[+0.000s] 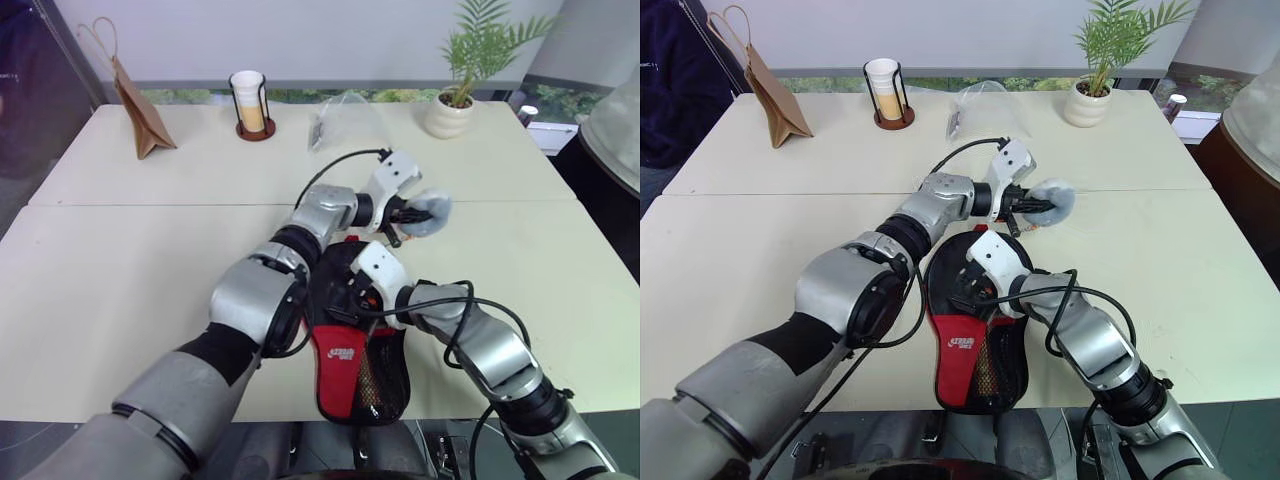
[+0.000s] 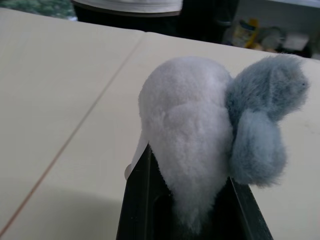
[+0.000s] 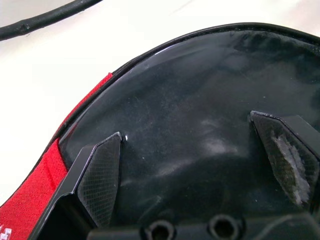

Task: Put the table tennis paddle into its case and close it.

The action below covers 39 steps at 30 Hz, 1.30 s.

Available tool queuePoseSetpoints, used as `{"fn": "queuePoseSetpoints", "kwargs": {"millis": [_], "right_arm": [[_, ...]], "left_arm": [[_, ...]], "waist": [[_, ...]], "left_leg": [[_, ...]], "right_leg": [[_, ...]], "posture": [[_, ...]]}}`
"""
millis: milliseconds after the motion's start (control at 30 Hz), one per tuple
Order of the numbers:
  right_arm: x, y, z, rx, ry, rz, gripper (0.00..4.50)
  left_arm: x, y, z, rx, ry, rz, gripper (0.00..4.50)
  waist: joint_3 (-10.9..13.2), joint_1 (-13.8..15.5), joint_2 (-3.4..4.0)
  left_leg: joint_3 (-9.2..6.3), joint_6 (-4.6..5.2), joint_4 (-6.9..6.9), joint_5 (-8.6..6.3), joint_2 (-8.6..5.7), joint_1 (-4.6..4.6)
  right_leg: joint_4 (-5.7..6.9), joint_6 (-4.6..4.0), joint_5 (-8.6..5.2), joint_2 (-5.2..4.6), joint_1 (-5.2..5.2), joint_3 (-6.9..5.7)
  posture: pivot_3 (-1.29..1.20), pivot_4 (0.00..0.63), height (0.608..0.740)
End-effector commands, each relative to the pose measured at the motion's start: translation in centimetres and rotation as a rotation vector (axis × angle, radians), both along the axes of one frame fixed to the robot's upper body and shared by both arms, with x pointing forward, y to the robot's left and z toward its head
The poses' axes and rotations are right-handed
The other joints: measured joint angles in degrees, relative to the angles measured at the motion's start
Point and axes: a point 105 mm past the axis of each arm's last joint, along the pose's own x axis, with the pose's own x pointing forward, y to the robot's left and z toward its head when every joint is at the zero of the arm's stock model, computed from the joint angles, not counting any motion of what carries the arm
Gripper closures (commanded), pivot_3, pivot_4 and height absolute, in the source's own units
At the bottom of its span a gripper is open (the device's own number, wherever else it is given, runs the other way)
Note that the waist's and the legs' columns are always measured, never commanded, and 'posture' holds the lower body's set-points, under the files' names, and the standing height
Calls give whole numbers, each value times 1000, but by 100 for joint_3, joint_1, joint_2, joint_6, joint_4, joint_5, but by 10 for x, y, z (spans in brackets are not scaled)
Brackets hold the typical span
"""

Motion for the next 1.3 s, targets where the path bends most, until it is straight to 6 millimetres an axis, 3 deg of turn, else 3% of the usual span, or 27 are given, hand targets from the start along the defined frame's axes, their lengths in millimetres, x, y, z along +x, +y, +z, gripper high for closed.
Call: {"fn": "queuePoseSetpoints", "kwargs": {"millis": [33, 200, 467, 600, 733, 867, 1000, 1200, 1300], "right_arm": [[-31, 1, -59, -91, 262, 27, 0], [-24, -4, -58, -102, 245, 31, 0], [-8, -19, -40, -91, 194, 30, 0], [1, -28, -23, -74, 144, 39, 0], [8, -31, 4, -30, 60, 77, 0], [15, -38, 45, 24, -30, 74, 0], [15, -52, 84, 39, -92, 78, 0], [21, -82, 142, 26, -196, 48, 0], [32, -98, 155, -18, -243, 5, 0]], "left_arm": [[-2, -6, 23, -45, -54, -37, 2543], [4, 5, 21, -18, -77, -28, 26], [8, 30, 44, -89, -28, -77, 26], [20, 52, 60, -111, -63, -31, 26], [29, 81, 61, -45, -153, 4, 26], [23, 111, 48, 23, -198, -80, 26], [9, 124, 38, 28, -208, -191, 26], [-26, 125, 8, 23, -193, -326, 26], [-49, 119, -12, 13, -159, -338, 26]], "waist": [[-1, -5, 1], [-8, -35, 12], [-9, -36, 14], [-8, -2, 12], [-5, 12, 8], [-3, 3, 7], [3, -1, 12], [7, 3, 12], [7, -2, 13]], "left_leg": [[0, 0, 0, 0, 0, 0], [0, 1, -3, -1, 1, 8], [0, 3, -6, -2, 1, 13], [0, 4, -4, -3, -1, 10], [0, 4, -3, -3, -3, 5], [1, 4, -1, -3, -4, -9], [1, 4, -1, -2, -2, -30], [1, 7, -4, -5, -2, -38], [5, 11, -4, -8, -3, -37]], "right_leg": [[0, 0, 0, 0, 0, 0], [-1, 1, -1, 0, 4, 0], [-3, 3, -3, 0, 9, 0], [-4, 4, -3, -2, 9, 0], [-6, 3, -2, -3, 6, 1], [-7, 2, -1, -5, -5, 2], [-4, -4, 2, -4, -31, 4], [-10, -5, 2, -27, -32, 8], [-15, -6, 1, -34, -31, 12]], "posture": [[0, 150, 734], [0, 150, 734], [0, 150, 734], [0, 150, 734], [0, 150, 734], [0, 150, 734], [0, 150, 734], [0, 150, 734], [0, 150, 734]]}}
